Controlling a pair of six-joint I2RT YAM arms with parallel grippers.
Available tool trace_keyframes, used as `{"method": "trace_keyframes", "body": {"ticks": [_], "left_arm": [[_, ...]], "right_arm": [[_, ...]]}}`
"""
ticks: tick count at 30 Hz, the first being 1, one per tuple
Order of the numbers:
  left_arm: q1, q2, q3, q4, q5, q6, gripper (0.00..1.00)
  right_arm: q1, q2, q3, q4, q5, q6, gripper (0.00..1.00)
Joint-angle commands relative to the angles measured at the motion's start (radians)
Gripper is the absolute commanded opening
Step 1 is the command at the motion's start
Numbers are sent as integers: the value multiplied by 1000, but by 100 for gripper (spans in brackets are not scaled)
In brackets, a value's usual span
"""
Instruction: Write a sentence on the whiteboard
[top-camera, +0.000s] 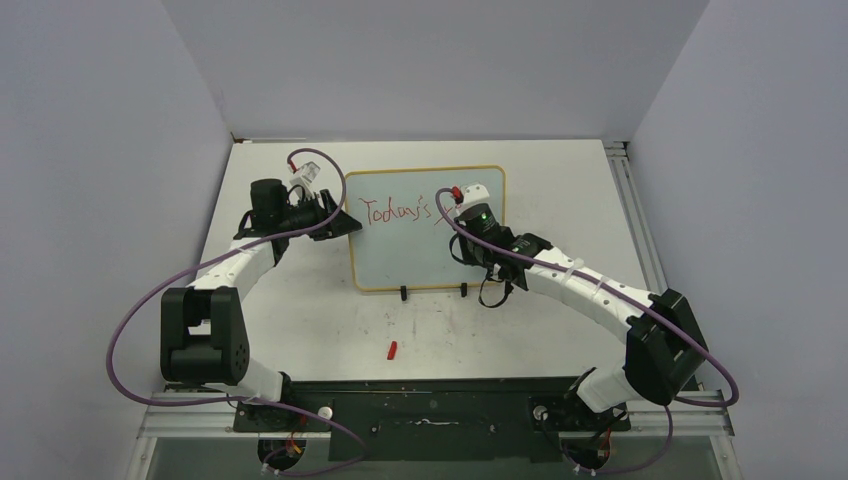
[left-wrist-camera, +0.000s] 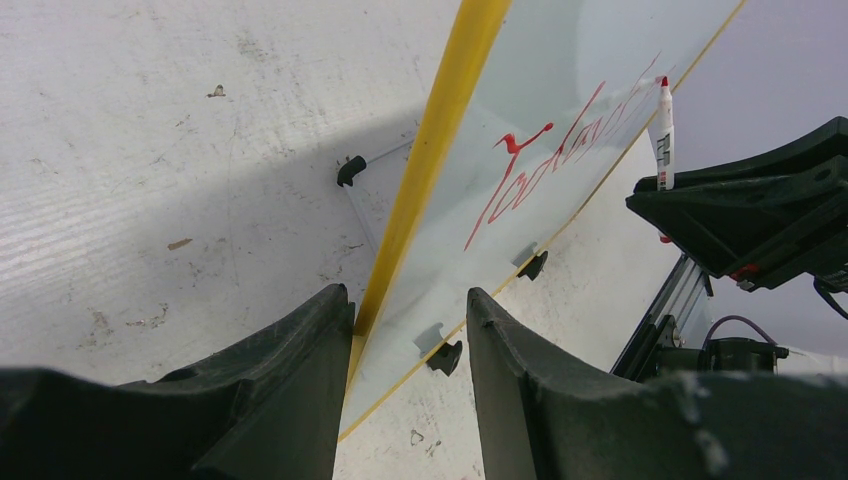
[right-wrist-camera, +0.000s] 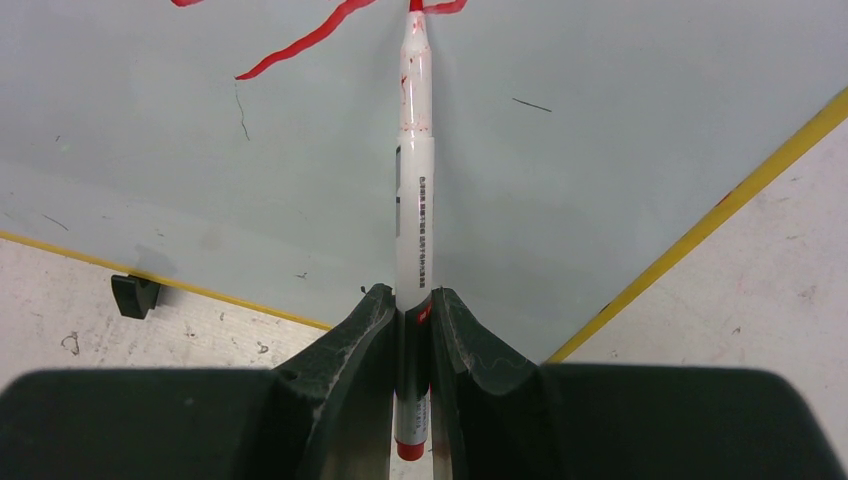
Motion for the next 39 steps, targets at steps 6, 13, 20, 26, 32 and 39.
{"method": "trace_keyframes", "body": {"ticks": [6, 13, 20, 26, 32, 39], "left_arm": [[-11, -47, 12, 22, 31, 11, 43], [-13, -47, 12, 24, 31, 10, 43], [-13, -46, 12, 23, 32, 10, 43], [-13, -45, 12, 23, 32, 11, 43], [-13, -45, 13, 22, 32, 11, 43], [-13, -45, 11, 23, 31, 10, 43]], "right_arm": [[-4, -20, -19, -1, 23, 30, 5], [-5, -22, -4, -9, 59, 33, 5], [-7, -12, 14, -11, 81, 29, 5], [-10, -4, 30, -9, 90, 26, 5], [-10, 7, 58, -6, 91, 15, 5], [-9, -9, 62, -1, 80, 6, 5]]}}
